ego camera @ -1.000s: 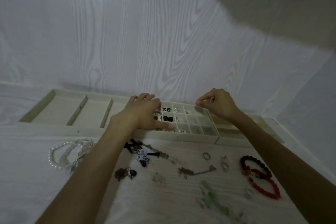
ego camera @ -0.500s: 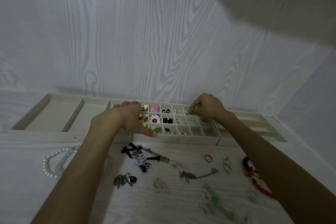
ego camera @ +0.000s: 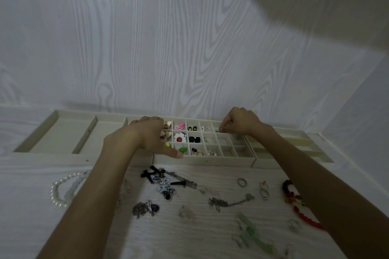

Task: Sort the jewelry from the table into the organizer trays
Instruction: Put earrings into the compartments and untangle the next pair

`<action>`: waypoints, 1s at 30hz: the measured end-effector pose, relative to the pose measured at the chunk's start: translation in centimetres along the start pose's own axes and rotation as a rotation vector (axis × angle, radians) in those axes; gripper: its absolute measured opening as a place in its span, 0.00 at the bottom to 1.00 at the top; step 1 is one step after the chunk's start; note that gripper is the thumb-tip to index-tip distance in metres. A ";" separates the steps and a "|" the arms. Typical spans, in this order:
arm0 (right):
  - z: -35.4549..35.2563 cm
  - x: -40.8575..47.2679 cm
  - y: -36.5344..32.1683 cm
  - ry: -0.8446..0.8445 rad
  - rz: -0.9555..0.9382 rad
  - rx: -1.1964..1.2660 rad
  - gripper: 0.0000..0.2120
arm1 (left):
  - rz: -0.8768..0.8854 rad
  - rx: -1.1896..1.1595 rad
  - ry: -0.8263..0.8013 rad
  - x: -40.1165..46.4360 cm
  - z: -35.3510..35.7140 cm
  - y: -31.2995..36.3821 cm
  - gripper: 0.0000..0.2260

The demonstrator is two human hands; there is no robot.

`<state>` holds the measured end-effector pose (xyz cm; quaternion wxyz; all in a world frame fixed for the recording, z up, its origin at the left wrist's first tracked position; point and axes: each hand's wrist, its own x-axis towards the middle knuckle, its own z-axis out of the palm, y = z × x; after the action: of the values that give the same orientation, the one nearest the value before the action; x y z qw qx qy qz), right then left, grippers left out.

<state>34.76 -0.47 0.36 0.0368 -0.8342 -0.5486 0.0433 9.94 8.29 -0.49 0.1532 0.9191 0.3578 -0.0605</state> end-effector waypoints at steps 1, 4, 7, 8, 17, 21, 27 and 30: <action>-0.1 0.0 0.0 -0.006 -0.002 0.005 0.09 | 0.005 -0.025 0.009 -0.2 -0.2 0.0 0.37; -1.2 -0.2 0.2 -0.028 -0.009 0.059 0.09 | 0.036 -0.102 0.094 -1.3 -1.2 0.4 0.45; -2.7 -0.7 1.2 -0.047 -0.064 0.039 0.14 | 0.162 -0.136 0.354 -1.5 -2.3 2.0 0.36; -3.0 -0.9 1.4 -0.065 -0.097 0.009 0.15 | 0.242 -0.127 0.404 -1.2 -2.7 3.0 0.28; -2.4 -2.4 1.3 -0.120 -0.213 -0.188 0.25 | 0.436 0.281 0.112 7.1 -2.8 9.0 0.16; -2.4 -2.4 1.0 -0.152 -0.229 -0.246 0.26 | 0.408 0.412 0.058 8.1 -2.0 9.2 0.16; -2.4 -2.2 0.4 -0.201 -0.216 -0.340 0.25 | 0.422 0.506 0.043 8.4 -1.7 9.9 0.16; -2.2 -2.1 0.1 -0.216 -0.211 -0.366 0.23 | 0.424 0.551 0.041 8.3 -1.8 10.1 0.15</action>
<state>34.30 -2.44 2.60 -0.1697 -0.7555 -0.6321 0.0281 22.91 7.15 1.74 -0.0990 0.9809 0.1319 -0.1031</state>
